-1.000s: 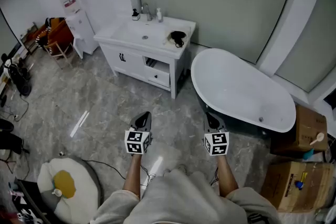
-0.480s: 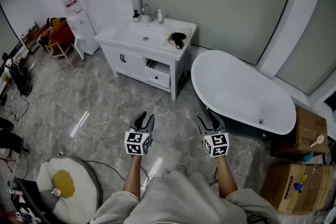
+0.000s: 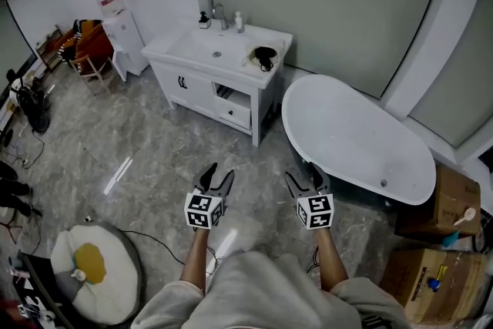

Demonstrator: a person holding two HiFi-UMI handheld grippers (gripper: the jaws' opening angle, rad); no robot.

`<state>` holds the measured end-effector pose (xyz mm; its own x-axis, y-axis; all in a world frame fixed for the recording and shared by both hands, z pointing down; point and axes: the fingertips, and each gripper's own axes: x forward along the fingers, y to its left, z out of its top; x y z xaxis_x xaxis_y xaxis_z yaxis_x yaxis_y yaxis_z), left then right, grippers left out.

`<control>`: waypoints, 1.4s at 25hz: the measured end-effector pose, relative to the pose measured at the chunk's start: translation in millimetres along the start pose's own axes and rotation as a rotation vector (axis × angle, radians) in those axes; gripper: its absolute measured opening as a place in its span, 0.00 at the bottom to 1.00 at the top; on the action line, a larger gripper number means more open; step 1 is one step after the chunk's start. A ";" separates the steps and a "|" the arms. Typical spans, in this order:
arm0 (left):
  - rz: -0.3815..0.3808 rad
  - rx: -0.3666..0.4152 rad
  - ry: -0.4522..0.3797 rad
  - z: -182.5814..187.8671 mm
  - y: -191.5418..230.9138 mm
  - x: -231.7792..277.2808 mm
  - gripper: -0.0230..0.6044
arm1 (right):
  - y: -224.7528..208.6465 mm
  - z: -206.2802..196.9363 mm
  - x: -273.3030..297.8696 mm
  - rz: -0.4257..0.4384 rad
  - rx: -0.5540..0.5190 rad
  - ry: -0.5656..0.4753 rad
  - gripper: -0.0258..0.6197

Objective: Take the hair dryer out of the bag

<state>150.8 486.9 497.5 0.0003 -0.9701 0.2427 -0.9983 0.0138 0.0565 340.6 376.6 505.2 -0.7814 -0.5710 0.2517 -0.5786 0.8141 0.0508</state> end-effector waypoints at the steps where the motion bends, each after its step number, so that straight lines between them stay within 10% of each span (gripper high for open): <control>1: 0.002 0.000 0.004 -1.5 -0.9 1.6 0.36 | -1.9 -0.3 1.7 0.002 -0.001 -0.001 0.53; 35: -0.027 -0.005 0.023 34.3 132.8 230.1 0.36 | -95.3 32.1 239.5 -0.017 -0.029 0.054 0.50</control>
<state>16.3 257.2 527.7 0.0290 -0.9642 0.2635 -0.9976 -0.0115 0.0679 201.1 158.8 529.6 -0.7575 -0.5788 0.3020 -0.5839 0.8076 0.0830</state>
